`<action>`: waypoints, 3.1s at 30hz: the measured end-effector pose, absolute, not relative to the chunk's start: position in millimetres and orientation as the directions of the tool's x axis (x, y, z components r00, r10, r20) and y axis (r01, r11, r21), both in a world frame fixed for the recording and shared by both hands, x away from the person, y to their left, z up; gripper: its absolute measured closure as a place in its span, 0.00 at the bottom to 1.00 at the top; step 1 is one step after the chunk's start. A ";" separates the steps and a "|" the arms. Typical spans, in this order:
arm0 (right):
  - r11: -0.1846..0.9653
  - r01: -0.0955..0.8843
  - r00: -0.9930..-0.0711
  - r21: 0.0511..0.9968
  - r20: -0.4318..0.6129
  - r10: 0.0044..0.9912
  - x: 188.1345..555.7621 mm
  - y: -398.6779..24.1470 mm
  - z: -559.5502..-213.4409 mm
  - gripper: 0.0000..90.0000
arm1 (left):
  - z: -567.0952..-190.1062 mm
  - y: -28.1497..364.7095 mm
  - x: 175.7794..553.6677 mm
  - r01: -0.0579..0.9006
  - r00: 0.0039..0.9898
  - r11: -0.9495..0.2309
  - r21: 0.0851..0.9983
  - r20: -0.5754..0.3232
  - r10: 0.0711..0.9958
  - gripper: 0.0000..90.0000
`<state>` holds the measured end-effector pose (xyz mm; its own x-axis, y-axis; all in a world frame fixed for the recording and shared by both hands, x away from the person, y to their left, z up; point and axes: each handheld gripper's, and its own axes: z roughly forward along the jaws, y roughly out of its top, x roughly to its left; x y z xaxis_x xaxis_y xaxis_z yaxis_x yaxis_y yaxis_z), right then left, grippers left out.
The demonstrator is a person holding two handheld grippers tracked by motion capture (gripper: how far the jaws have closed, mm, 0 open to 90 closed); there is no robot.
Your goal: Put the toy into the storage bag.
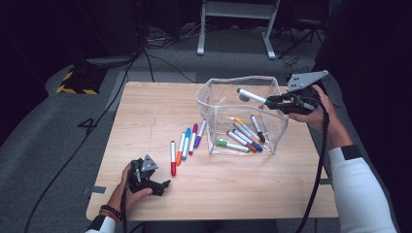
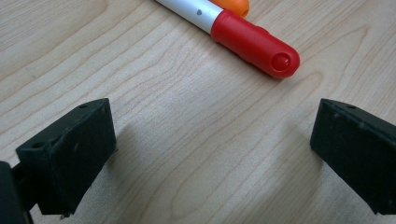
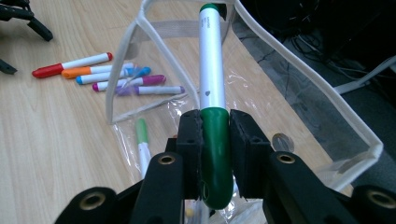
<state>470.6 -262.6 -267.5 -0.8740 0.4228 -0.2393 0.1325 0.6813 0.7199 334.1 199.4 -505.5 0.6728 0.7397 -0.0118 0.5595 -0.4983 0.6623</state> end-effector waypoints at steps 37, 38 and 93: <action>0.809 0.278 -0.904 0.517 -0.144 0.403 522.2 -248.7 -313.1 0.65 | -505.8 200.4 332.3 0.559 0.672 -0.497 0.664 -0.012 0.740 0.01; 0.800 0.272 -0.903 0.535 -0.145 0.404 520.9 -250.3 -312.3 0.63 | -505.8 200.4 332.3 0.559 0.672 -0.497 0.664 -0.012 0.740 0.01; 0.560 0.118 -0.953 0.820 -0.064 0.295 365.5 -28.3 -465.4 0.49 | -506.2 219.0 301.5 0.532 0.713 -0.525 0.664 -0.017 0.701 0.01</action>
